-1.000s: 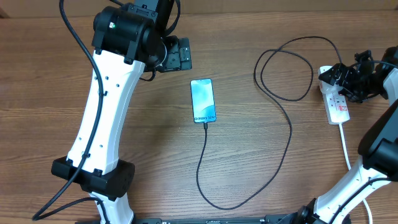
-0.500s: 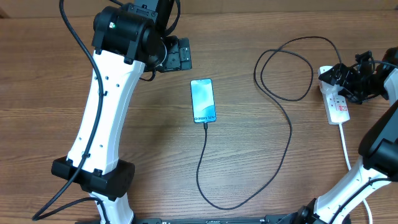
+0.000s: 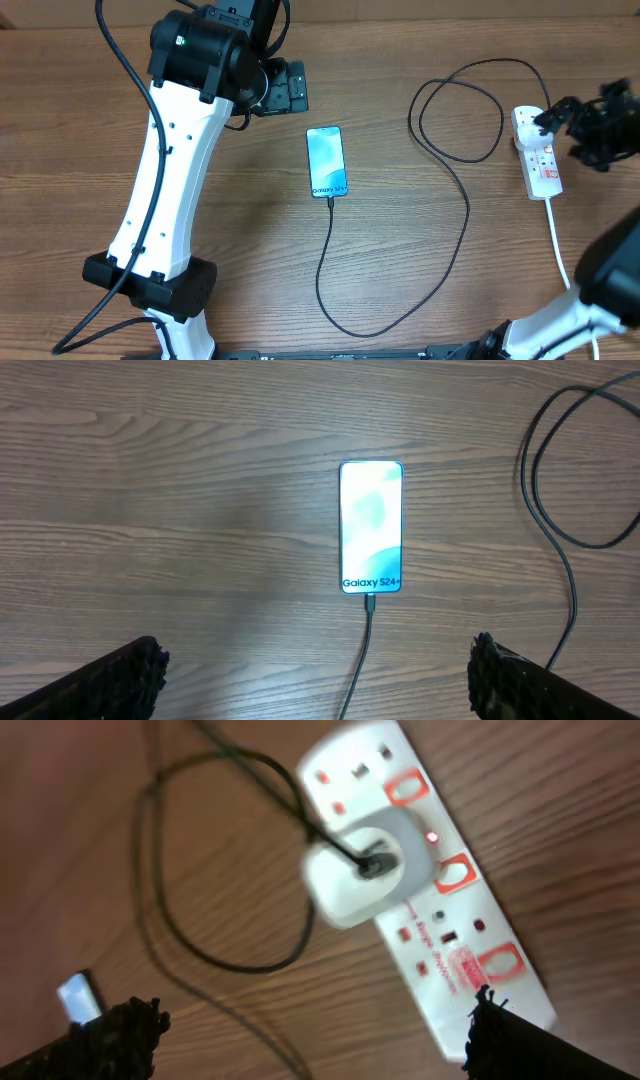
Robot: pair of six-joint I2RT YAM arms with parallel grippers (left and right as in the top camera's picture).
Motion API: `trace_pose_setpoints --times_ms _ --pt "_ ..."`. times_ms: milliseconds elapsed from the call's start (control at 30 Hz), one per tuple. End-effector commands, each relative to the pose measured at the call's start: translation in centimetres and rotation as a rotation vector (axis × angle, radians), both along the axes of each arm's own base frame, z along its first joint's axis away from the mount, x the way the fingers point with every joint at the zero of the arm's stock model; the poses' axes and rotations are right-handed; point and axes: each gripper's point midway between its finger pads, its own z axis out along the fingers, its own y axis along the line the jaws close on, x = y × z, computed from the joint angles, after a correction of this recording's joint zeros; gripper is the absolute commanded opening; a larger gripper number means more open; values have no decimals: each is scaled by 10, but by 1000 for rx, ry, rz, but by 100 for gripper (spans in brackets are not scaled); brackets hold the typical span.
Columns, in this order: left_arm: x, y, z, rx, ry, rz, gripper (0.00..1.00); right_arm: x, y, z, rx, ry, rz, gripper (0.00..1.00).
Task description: Plug charger to phone and switch on socket
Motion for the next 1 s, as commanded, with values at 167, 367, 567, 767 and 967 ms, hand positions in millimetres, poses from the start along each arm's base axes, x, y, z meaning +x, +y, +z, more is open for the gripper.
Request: trace_pose_setpoints --times_ms 167,367,567,767,967 --pt "4 6 -3 13 3 18 100 -37 27 123 -140 -263 34 100" --pt "4 6 -3 13 3 18 100 -45 32 141 -169 -309 34 100" --pt "4 6 -3 13 3 18 100 -43 31 137 -163 -300 34 100" --pt "4 6 -3 13 3 18 100 -43 31 137 -163 -300 34 100" --pt "4 6 -3 13 3 18 100 -43 31 137 -163 -300 34 100"
